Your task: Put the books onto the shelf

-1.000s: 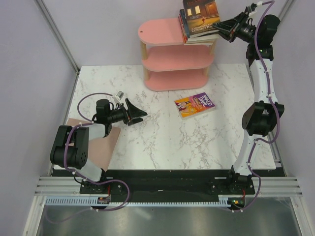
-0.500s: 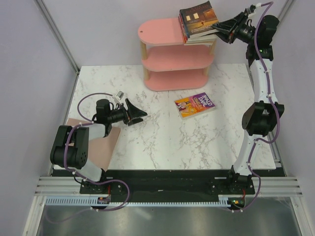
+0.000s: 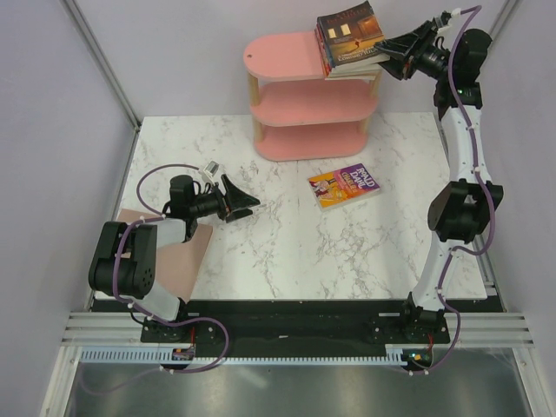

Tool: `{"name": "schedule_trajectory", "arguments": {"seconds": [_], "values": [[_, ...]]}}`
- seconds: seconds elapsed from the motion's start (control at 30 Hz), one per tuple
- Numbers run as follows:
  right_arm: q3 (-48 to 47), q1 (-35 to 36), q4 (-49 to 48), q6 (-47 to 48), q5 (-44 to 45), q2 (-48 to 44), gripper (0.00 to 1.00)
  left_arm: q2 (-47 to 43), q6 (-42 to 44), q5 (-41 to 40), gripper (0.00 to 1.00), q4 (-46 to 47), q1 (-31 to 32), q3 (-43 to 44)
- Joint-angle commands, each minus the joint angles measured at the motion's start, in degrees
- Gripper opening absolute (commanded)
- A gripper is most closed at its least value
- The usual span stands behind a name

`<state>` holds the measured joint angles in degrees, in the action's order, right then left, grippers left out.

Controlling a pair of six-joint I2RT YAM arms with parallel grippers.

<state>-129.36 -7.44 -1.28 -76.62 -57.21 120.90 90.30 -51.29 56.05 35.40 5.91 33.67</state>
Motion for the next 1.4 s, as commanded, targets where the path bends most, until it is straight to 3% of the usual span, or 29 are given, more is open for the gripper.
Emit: {"name": "schedule_trajectory", "arguments": {"seconds": [0.0,0.73,0.97,1.07,1.2,1.37], "values": [[2.18,-0.12,-0.30,1.38,1.66,-5.32,0.58,-0.92,2.68,1.61,1.00,0.02,0.06,0.52],[15.45,-0.82,4.44,8.94,2.63,-14.28,0.67,-0.92,3.12,1.78,1.00,0.11,0.06,-0.54],[16.42,-1.34,4.18,10.53,2.81,-16.49,0.74,-0.39,3.30,1.78,1.00,0.46,0.06,-1.15],[17.47,-1.61,4.18,10.96,2.81,-17.19,0.67,-0.39,3.12,1.87,1.00,0.72,0.06,-1.33],[18.09,-1.61,3.65,11.05,3.16,-17.37,0.43,0.05,3.12,1.87,1.00,0.81,0.06,-1.33],[18.44,-1.61,3.30,10.96,3.51,-17.72,0.28,0.40,3.12,1.96,1.00,0.99,0.06,-1.41]]}}
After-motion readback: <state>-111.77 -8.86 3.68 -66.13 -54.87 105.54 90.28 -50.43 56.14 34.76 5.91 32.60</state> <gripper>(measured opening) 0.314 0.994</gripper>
